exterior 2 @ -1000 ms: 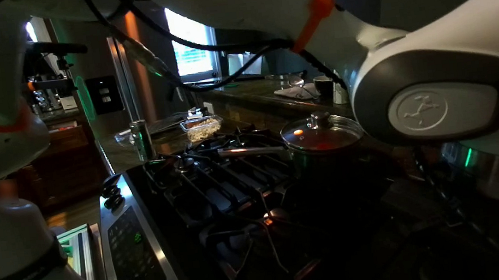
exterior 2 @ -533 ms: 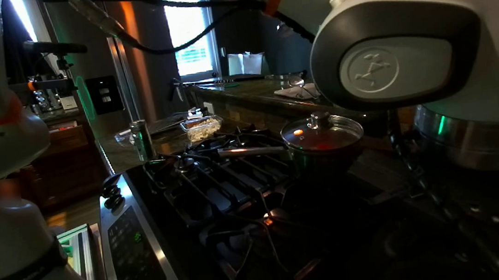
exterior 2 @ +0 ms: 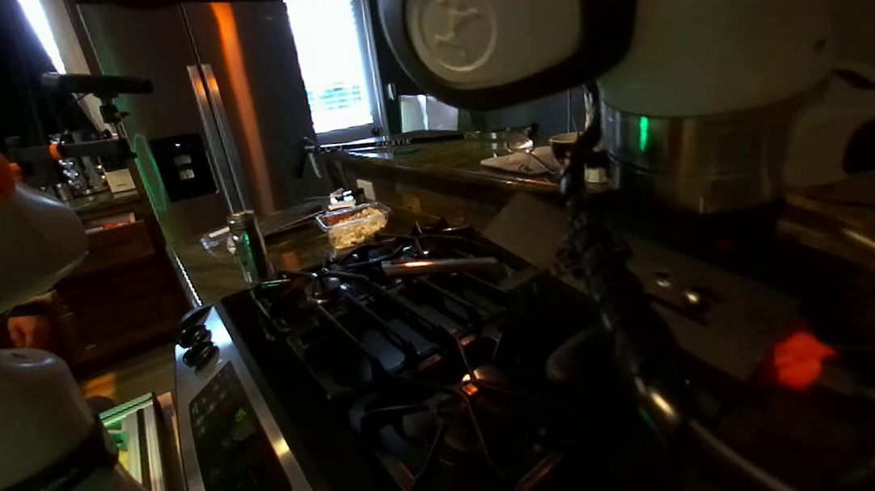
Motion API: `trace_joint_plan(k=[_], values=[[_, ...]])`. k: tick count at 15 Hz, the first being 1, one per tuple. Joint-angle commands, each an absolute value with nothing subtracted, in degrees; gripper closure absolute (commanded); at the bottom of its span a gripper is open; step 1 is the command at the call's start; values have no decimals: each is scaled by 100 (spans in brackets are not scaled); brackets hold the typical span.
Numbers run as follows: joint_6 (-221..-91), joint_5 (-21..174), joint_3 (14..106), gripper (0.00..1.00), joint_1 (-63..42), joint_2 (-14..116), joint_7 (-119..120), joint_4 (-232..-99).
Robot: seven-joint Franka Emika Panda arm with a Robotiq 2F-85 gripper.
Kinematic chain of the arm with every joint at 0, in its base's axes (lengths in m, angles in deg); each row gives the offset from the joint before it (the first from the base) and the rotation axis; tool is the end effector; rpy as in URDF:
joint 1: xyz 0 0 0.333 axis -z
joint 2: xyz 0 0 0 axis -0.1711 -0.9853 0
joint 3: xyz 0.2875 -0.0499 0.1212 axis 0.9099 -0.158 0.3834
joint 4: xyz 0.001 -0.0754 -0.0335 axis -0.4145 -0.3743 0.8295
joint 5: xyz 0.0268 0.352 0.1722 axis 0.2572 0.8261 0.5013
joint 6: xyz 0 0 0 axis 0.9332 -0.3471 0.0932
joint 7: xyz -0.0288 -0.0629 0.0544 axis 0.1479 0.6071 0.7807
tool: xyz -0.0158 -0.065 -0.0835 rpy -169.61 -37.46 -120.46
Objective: Move the black pan to the back left plate of the stove.
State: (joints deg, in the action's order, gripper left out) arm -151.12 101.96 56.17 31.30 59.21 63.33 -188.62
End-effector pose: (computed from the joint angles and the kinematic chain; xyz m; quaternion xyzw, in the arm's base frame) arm 0.3971 -0.4370 0.3915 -0.9876 0.0309 -0.1467 0.0456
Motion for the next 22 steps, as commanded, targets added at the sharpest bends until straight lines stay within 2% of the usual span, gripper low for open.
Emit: trace_joint_plan(k=[1, 6, 11, 17, 22], values=[[-15611, 10316, 5326, 100, 2623, 7180, 6499, -19998], [-15916, 10048, 5051, 100, 1613, 8392, 6205, -20890], [-15911, 9792, 4541, 100, 864, 9424, 6892, -21647], [-15440, 9160, 3534, 100, 889, 10483, 8398, -22510], [-15010, 8614, 3530, 100, 1162, 11141, 8638, -23156]])
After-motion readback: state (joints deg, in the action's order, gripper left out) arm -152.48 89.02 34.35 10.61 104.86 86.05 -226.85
